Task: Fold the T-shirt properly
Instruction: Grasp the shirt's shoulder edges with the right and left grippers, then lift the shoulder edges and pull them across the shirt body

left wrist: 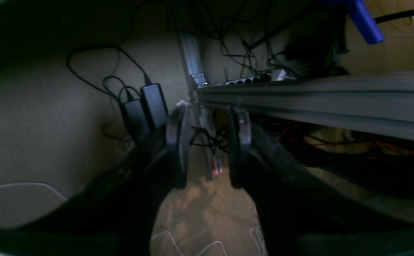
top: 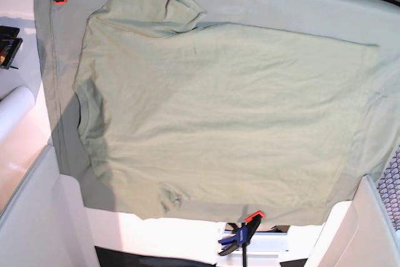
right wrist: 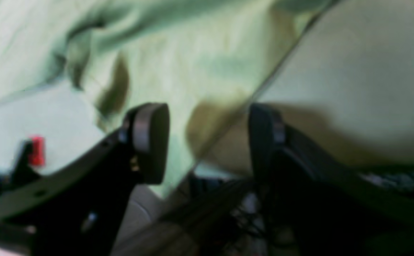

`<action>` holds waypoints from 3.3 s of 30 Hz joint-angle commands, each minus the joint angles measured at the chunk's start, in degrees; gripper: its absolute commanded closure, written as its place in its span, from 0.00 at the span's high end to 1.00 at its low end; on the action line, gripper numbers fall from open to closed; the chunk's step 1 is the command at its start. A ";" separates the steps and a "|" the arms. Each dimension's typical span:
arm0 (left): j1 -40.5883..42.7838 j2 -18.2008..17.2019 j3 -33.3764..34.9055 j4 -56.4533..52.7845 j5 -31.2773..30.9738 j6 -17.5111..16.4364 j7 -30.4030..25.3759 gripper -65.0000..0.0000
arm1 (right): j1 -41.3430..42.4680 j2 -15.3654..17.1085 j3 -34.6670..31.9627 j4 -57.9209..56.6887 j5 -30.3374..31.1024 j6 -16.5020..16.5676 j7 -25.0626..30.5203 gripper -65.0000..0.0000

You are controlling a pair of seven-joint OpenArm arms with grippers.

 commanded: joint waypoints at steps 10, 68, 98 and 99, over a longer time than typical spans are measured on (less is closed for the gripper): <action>0.04 -3.48 -9.99 2.03 -5.77 -0.78 0.70 0.56 | 3.23 -1.70 -2.99 -4.59 -0.20 -0.04 -2.99 0.55; -33.68 -14.86 3.80 -22.14 -13.51 -0.78 12.22 0.00 | -0.31 -3.17 -1.79 1.40 -3.26 -0.04 -6.40 0.00; -67.34 -19.50 18.36 -45.55 4.26 -0.78 -10.14 0.00 | 41.42 3.23 1.66 -13.64 -6.88 1.14 -4.20 0.00; -68.78 -19.47 19.41 -46.84 4.81 -0.78 -10.45 0.00 | 42.99 3.23 0.81 -15.26 -7.32 1.46 -4.20 0.00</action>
